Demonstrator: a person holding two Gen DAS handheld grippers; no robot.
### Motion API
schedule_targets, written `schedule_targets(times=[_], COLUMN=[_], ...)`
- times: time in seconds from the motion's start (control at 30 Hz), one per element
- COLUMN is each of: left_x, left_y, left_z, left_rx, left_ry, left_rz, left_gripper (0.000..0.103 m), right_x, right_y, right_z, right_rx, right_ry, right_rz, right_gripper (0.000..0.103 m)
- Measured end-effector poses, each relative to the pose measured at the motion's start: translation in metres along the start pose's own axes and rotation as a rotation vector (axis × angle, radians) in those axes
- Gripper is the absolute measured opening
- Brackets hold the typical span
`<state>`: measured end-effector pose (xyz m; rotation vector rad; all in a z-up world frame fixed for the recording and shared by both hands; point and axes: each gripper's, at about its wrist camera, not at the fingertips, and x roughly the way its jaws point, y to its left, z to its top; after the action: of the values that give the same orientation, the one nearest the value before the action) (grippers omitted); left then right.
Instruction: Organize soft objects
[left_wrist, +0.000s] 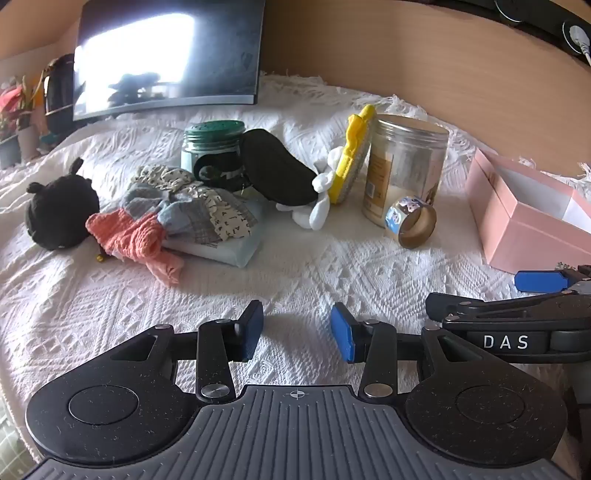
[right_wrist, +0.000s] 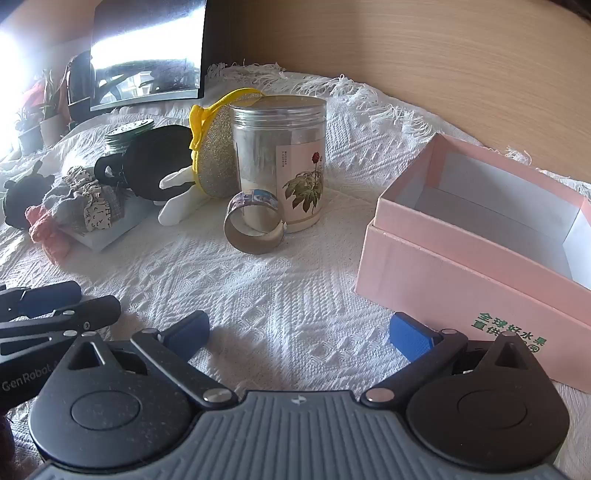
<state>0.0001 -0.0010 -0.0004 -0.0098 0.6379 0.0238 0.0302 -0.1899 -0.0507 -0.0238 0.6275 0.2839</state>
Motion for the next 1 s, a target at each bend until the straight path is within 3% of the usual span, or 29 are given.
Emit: schedule_targets(times=[1.0], left_x=[-0.0002], left_y=[0.0007], left_z=[0.0002], left_rx=[-0.017], left_ry=[-0.003], left_rz=[-0.013], left_gripper=[0.045], right_x=[0.0003], right_y=[0.0004], right_z=[-0.0005], right_rx=[0.0], right_ry=[0.0], right_rz=[0.0], right_gripper=[0.103])
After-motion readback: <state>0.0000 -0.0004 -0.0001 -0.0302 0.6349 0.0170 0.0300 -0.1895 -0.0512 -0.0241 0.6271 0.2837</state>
